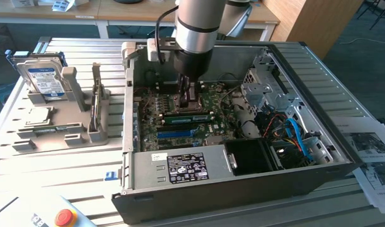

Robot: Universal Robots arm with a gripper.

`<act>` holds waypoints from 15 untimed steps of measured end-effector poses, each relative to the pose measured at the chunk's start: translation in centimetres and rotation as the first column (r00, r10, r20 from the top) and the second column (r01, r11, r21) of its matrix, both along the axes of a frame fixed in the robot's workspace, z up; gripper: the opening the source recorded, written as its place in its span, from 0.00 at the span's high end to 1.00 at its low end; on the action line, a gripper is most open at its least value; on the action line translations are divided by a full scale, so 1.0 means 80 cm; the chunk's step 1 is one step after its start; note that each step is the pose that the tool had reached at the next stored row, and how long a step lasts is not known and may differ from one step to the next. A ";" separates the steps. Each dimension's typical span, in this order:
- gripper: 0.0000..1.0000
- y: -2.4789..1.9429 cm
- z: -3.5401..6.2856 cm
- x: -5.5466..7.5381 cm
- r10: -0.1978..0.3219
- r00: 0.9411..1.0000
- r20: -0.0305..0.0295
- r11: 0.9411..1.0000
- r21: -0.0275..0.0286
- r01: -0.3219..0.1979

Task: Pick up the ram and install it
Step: 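Press down the ram until it locks into place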

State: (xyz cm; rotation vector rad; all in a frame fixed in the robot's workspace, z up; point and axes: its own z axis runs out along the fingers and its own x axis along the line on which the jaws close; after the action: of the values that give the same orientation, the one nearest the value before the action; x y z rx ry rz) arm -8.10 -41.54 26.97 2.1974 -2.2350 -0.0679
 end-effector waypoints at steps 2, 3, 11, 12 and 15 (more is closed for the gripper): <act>0.90 0.0000 0.005 0.000 0.000 1.000 0.000 1.000 -0.001 0.000; 0.90 0.0000 0.008 0.000 0.000 1.000 0.000 1.000 -0.001 0.000; 0.90 0.0000 0.027 0.000 0.000 1.000 0.000 1.000 -0.005 0.000; 0.90 0.0000 0.029 0.000 0.000 1.000 0.000 1.000 -0.006 0.000; 0.90 0.0001 0.035 0.000 0.000 1.000 0.000 1.000 -0.008 0.000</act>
State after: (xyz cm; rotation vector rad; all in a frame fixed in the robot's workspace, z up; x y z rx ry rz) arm -8.11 -41.54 29.81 2.1933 -2.2312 -0.0588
